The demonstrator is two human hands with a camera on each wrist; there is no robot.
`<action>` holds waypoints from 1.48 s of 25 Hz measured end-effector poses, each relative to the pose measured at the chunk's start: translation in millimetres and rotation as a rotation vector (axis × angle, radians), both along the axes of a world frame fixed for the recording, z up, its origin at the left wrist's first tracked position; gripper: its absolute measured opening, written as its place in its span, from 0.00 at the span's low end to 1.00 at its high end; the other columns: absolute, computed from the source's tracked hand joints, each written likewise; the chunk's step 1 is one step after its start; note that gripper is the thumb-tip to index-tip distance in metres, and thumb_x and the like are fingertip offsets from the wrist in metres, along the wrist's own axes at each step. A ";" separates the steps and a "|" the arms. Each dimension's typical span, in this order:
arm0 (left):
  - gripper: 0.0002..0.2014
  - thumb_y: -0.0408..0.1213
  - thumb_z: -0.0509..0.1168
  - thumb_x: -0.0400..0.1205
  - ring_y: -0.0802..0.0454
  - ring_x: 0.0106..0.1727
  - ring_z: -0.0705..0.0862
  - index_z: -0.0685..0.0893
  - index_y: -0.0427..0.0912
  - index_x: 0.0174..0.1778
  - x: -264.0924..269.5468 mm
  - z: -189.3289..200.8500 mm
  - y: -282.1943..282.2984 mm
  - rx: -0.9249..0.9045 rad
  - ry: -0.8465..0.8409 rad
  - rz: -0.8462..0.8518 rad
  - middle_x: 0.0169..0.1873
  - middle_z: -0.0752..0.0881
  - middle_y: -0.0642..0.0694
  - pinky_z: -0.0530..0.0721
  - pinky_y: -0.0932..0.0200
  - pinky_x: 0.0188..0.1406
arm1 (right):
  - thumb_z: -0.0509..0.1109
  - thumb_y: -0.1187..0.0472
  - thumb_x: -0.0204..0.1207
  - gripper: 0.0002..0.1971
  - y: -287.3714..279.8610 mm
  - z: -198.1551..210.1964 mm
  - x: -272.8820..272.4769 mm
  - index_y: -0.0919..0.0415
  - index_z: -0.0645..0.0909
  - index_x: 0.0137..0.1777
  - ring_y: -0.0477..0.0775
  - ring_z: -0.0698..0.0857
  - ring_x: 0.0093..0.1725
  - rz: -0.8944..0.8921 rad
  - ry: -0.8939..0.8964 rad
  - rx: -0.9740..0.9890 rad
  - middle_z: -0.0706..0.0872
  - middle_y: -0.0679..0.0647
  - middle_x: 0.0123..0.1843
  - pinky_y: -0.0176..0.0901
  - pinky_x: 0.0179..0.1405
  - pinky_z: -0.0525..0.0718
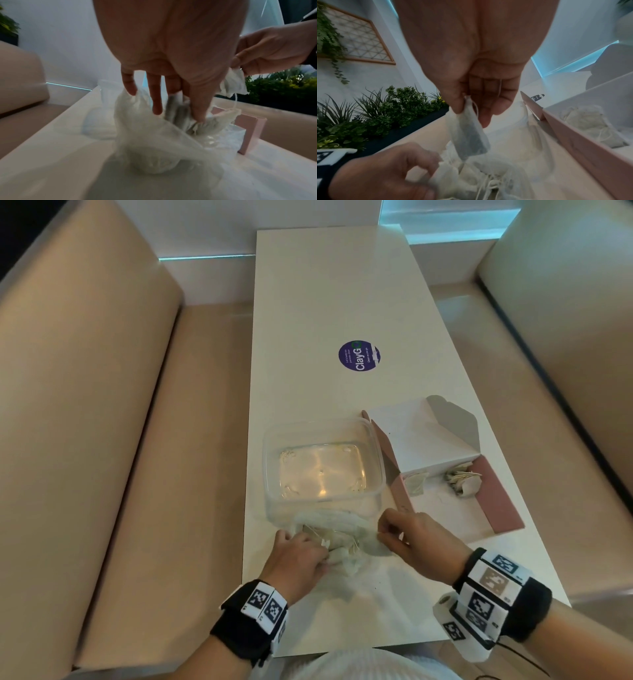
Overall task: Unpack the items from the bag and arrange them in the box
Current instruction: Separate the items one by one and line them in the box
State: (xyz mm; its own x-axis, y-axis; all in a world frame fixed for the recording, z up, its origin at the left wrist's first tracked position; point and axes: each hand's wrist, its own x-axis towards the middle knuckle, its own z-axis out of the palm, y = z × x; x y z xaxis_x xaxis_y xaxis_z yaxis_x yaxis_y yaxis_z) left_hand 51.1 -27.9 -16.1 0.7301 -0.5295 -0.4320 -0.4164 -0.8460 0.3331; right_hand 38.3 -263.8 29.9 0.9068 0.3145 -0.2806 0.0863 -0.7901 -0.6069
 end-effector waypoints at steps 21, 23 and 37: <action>0.13 0.51 0.63 0.82 0.54 0.49 0.83 0.88 0.49 0.53 13.6 38.8 -1.6 -0.382 0.101 0.211 0.43 0.88 0.56 0.75 0.53 0.57 | 0.71 0.61 0.75 0.03 22.3 -1.8 3.6 0.56 0.86 0.45 0.52 0.85 0.38 0.253 -0.288 0.027 0.87 0.50 0.41 0.44 0.39 0.86; 0.18 0.54 0.60 0.83 0.55 0.62 0.80 0.83 0.51 0.63 11.6 34.0 0.1 -0.280 0.042 0.226 0.59 0.86 0.56 0.70 0.52 0.67 | 0.71 0.62 0.75 0.03 7.5 -2.4 4.4 0.58 0.86 0.45 0.50 0.85 0.38 0.141 -0.299 0.012 0.87 0.50 0.42 0.39 0.39 0.85; 0.18 0.50 0.62 0.83 0.53 0.31 0.73 0.75 0.48 0.27 2.5 10.0 -13.7 -0.383 0.130 0.391 0.25 0.74 0.53 0.69 0.58 0.37 | 0.70 0.62 0.76 0.05 -5.5 -9.1 -6.6 0.57 0.88 0.48 0.36 0.79 0.36 -0.098 -0.148 0.103 0.84 0.42 0.41 0.22 0.41 0.74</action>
